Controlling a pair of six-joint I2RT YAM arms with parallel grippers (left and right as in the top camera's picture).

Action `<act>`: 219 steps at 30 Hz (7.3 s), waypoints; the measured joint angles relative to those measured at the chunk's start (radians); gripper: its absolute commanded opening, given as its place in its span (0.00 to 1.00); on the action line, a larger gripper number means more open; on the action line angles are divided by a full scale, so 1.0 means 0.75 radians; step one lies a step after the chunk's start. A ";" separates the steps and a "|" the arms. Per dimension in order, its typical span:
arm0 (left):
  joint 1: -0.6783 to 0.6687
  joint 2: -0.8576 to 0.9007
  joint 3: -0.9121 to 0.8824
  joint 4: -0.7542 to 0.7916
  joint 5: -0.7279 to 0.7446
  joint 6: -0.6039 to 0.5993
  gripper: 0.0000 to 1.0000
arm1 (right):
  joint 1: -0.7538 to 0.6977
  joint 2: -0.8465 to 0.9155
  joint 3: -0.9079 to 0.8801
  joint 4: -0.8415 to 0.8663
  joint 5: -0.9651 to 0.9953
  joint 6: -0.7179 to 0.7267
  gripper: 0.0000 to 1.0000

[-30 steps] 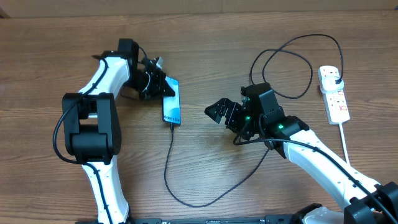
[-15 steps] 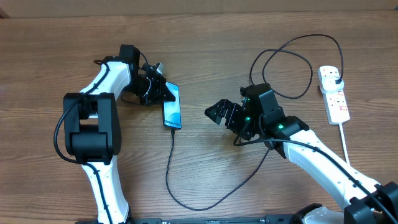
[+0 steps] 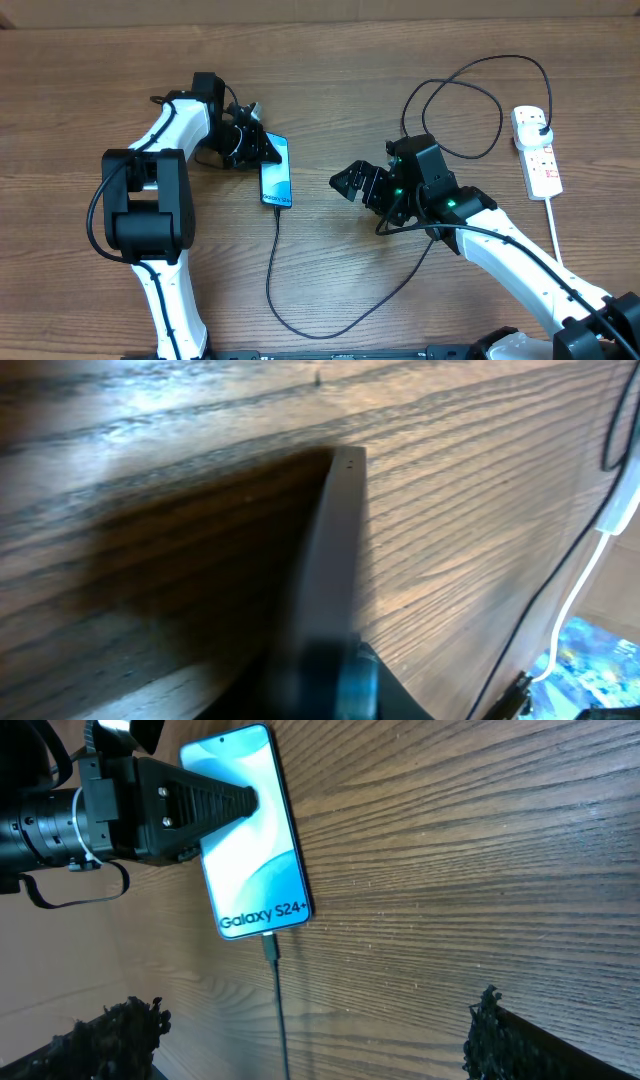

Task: Plug charger to phone and switch on socket

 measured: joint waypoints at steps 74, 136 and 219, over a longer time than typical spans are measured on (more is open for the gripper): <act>-0.009 -0.481 0.925 -0.670 -0.334 -0.195 0.99 | -0.962 -0.196 0.458 -0.699 -0.028 -0.513 0.04; -0.009 -0.481 0.925 -0.674 -0.330 -0.196 0.99 | -1.585 0.863 0.465 0.156 -0.493 -0.316 0.04; -0.009 -0.481 0.925 -0.674 -0.330 -0.196 0.99 | -1.517 0.028 0.554 -0.336 -0.451 -0.519 0.04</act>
